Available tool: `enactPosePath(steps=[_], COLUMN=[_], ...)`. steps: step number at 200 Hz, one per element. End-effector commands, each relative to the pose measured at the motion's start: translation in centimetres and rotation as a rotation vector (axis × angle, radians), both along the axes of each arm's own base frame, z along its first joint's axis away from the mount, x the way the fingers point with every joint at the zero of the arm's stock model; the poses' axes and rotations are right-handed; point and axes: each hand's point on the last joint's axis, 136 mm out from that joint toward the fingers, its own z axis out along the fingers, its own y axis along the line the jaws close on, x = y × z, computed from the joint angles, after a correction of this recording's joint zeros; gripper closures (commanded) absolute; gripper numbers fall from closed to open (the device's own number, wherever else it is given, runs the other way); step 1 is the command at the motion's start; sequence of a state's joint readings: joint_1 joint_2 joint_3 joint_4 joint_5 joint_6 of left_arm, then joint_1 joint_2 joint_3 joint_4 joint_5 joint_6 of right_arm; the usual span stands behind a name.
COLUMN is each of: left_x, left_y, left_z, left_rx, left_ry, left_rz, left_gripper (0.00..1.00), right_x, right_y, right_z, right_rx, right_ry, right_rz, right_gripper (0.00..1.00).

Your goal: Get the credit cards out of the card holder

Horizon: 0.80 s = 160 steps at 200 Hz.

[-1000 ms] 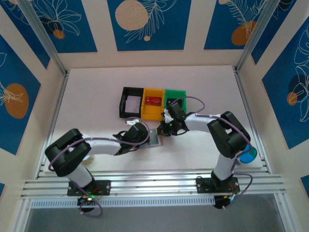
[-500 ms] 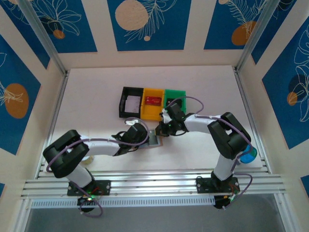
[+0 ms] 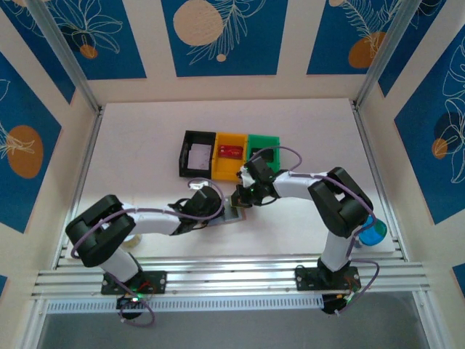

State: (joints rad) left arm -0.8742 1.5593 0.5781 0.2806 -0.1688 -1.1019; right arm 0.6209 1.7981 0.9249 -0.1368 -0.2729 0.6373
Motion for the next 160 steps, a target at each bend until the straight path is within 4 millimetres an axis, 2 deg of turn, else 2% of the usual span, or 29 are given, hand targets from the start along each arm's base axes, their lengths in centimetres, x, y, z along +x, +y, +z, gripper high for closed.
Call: enactPosePath(steps=[1, 80, 133, 160], left_x=[-0.1, -0.2, -0.5, -0.4], left_y=[1.0, 1.8, 1.8, 1.6], left_z=[0.3, 1.2, 0.2, 0.0], left_rx=[0.006, 0.013, 0.019, 0.013], left_ry=[-0.004, -0.028, 0.004, 0.015], left_rz=[0.021, 0.036, 0.031, 0.035], left_gripper=[1.00, 1.00, 1.00, 0.96], right_x=[-0.3, -0.3, -0.4, -0.3], right_y=[-1.0, -1.1, -1.0, -0.9], right_z=[-1.8, -2.2, -2.1, -2.0], right_rx=[-0.081, -0.093, -0.087, -0.082], right_ry=[0.046, 0.060, 0.058, 0.057], right_rz=[-0.011, -0.013, -0.011, -0.011], right_gripper=[1.00, 1.00, 1.00, 1.00])
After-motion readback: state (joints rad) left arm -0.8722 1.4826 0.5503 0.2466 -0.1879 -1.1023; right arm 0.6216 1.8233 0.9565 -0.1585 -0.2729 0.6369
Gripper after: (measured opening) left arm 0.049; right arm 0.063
